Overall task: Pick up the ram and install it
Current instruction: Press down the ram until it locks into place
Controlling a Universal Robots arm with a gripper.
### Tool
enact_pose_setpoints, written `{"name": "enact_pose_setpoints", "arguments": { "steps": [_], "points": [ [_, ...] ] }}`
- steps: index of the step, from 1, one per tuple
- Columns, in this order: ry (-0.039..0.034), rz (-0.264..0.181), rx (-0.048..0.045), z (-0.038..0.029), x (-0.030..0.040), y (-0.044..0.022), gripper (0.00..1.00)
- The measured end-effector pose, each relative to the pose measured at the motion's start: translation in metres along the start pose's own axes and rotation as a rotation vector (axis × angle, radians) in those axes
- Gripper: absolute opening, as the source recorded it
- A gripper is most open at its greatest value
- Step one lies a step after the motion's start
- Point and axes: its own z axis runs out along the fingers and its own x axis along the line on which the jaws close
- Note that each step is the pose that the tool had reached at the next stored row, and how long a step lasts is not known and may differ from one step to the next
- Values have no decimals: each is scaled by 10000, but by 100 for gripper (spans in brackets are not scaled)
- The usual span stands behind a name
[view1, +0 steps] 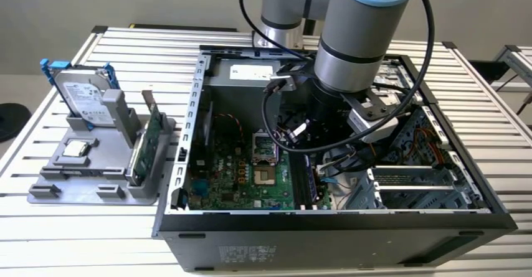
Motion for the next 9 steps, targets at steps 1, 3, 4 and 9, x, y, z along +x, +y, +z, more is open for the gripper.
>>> {"name": "enact_pose_setpoints", "arguments": {
  "steps": [1,3,4,9],
  "points": [
    [0,0,0,0,0,0,0],
    [0,0,0,0,0,0,0],
    [0,0,0,0,0,0,0],
    [-1,0,-1,0,-1,0,0]
  ]
}}
